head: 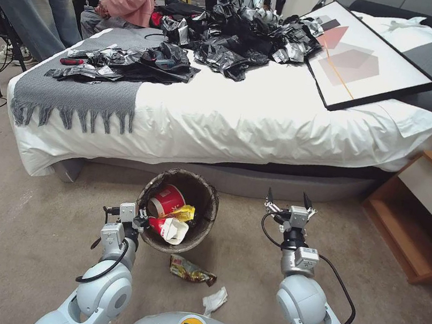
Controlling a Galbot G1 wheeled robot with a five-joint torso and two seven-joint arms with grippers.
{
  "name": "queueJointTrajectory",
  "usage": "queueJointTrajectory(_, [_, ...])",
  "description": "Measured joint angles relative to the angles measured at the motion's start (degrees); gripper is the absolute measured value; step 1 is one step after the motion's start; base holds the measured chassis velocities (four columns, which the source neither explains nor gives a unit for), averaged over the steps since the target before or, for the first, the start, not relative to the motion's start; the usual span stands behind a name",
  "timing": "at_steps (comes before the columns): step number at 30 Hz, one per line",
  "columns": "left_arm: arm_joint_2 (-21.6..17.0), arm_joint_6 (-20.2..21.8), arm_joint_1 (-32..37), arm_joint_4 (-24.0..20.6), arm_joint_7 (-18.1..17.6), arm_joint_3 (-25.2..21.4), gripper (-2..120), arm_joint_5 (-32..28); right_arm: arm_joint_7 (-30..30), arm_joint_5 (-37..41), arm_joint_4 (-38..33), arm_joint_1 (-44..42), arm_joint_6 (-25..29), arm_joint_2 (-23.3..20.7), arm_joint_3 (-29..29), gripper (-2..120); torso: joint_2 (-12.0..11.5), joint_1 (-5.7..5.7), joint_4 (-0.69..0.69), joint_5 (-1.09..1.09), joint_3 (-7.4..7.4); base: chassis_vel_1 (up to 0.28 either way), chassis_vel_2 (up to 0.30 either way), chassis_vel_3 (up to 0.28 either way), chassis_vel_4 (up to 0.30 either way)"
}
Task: Pick up the trash bin, then pick up the garbage from the floor and place it into the trash bin.
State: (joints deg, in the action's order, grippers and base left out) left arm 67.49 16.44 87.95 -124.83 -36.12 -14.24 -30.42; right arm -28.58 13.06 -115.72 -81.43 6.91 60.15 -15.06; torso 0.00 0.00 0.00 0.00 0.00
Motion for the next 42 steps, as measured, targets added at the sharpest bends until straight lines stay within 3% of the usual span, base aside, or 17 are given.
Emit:
queueJointTrajectory(15, [0.01,-0.13,0.01,-0.04,0.02,-0.13,0,-0.11,0.02,-0.40,0.02,-0.34,-0.17,0.32,-0.12,100,0.00,0.00,0.01,-0.01,0.00,0.134,-0.125,-0.134,0.132])
queueJointTrajectory(32, [0.39,-0.32,0.39,-0.51,0.00,-0.41,0,0.06,0.09,-1.64,1.12,-0.85,0.67,0.92,0.17,100,0.00,0.00,-0.01,0.00,0.00,0.000,0.000,0.000,0.000])
queueJointTrajectory(36, [0.38,-0.54,0.46,-0.53,-0.04,-0.79,0,0.13,1.02,-1.08,3.75,0.01,1.52,-0.60,0.91,100,0.00,0.00,-0.01,0.01,0.00,0.000,0.000,0.000,0.000])
queueJointTrajectory(38, [0.18,-0.60,0.67,-0.81,-0.04,-1.07,0,0.21,4.61,1.38,8.59,2.11,3.38,-4.64,3.32,100,0.00,0.00,0.00,0.01,0.00,0.000,0.000,0.000,0.000])
queueJointTrajectory(42, [-0.05,-0.64,0.86,-0.89,-0.06,-1.63,0,0.36,10.69,4.29,13.29,3.40,5.80,-8.76,6.63,100,0.00,0.00,0.00,0.01,0.00,0.000,0.000,0.000,0.000])
